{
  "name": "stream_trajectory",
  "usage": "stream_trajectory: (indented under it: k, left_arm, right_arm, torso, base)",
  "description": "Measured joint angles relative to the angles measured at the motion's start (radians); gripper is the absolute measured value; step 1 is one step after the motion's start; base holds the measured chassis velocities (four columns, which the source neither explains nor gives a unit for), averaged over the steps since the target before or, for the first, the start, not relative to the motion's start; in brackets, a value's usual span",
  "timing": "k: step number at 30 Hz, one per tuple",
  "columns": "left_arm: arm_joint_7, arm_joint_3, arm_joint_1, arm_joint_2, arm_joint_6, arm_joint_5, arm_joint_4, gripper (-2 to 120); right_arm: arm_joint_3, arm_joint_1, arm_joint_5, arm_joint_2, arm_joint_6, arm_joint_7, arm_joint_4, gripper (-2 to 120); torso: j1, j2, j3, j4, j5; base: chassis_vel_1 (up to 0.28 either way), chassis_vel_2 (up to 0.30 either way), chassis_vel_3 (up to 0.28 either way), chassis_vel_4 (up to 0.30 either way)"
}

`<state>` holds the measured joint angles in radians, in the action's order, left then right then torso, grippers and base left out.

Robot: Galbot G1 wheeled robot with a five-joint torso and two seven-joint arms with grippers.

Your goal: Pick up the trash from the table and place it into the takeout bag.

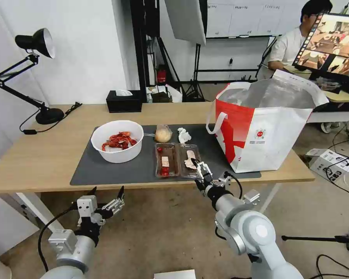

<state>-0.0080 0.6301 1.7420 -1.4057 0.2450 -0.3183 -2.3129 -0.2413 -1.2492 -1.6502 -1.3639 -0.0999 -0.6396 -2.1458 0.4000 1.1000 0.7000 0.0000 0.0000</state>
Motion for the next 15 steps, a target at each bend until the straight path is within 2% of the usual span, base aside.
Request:
stream_trajectory:
  k: [15]
  left_arm:
    - [-0.001, 0.007, 0.005, 0.009, 0.0, -0.002, 0.002, 100]
  right_arm:
    - [0.004, 0.024, 0.01, -0.04, 0.017, -0.034, 0.036, 100]
  torso:
    - [0.0, 0.0, 0.0, 0.0, 0.0]
  base:
    - [0.0, 0.0, 0.0, 0.0]
